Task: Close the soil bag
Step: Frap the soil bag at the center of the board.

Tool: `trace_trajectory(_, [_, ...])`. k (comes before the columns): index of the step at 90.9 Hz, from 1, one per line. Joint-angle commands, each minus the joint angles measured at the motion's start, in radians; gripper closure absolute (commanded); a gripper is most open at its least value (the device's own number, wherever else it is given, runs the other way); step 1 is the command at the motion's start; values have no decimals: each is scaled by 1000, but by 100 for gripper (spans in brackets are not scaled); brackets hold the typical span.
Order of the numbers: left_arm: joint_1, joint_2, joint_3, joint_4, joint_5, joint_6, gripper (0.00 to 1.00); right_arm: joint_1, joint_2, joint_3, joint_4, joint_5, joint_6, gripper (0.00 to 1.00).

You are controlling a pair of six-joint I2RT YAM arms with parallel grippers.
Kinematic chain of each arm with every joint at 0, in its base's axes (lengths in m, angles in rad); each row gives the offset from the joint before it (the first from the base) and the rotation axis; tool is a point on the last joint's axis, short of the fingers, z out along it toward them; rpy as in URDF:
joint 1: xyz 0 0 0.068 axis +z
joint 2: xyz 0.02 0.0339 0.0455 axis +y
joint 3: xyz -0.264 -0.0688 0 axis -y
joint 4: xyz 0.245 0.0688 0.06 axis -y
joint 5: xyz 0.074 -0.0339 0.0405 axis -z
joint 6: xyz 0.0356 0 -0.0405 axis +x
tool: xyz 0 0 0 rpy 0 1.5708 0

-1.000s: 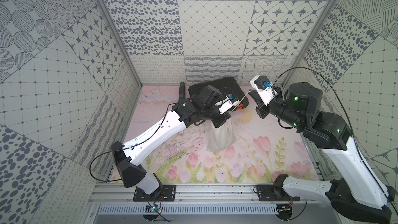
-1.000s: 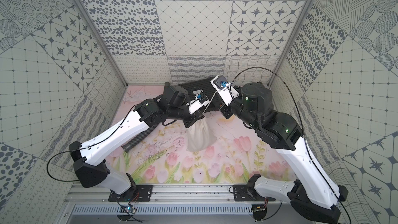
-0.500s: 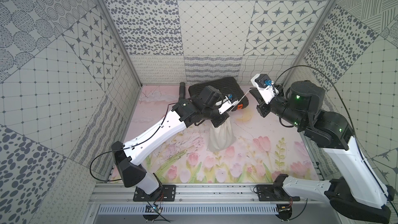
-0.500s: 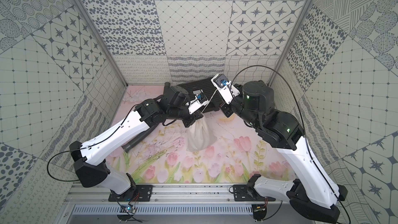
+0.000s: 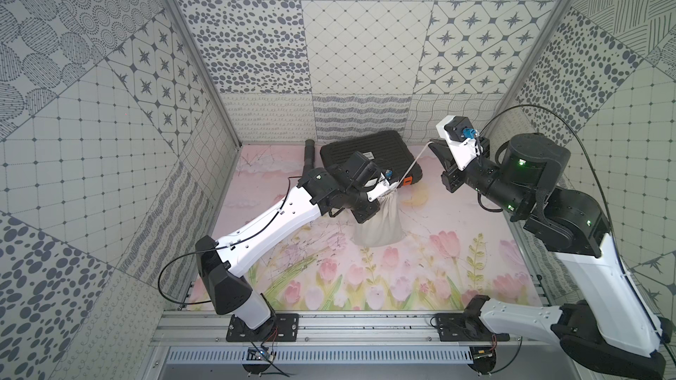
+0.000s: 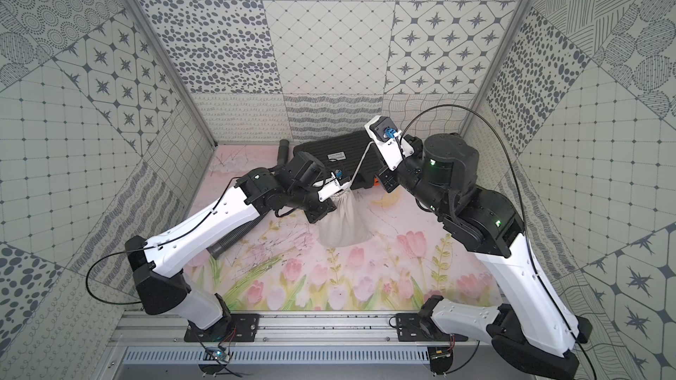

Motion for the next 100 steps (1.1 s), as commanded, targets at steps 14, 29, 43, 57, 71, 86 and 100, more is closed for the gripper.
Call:
trace_trajectory(14, [24,-103,-52,34,95,-35,69,-11,-35,28,231,-12,72,100])
trace_trajectory(29, [57,-206,-146,223,200,-106,21,-10,-55,-37,233,-39,117,100])
trace_trajectory(43, [64,-261,-216,356,245,-144,4,-11,-90,-103,233,-27,137,100])
trace_trajectory(57, [65,-237,-225,451,329,-143,4,-11,-132,-162,233,-9,164,100])
trace_trajectory(71, [64,-175,-206,583,401,-138,4,-10,-149,-178,233,-15,199,100])
trace_trajectory(86, [35,-81,-103,621,414,-132,4,-10,-151,-175,233,-21,218,100])
trace_trajectory(100, [-1,-28,-49,666,393,-122,4,-10,-140,-166,233,-32,229,100])
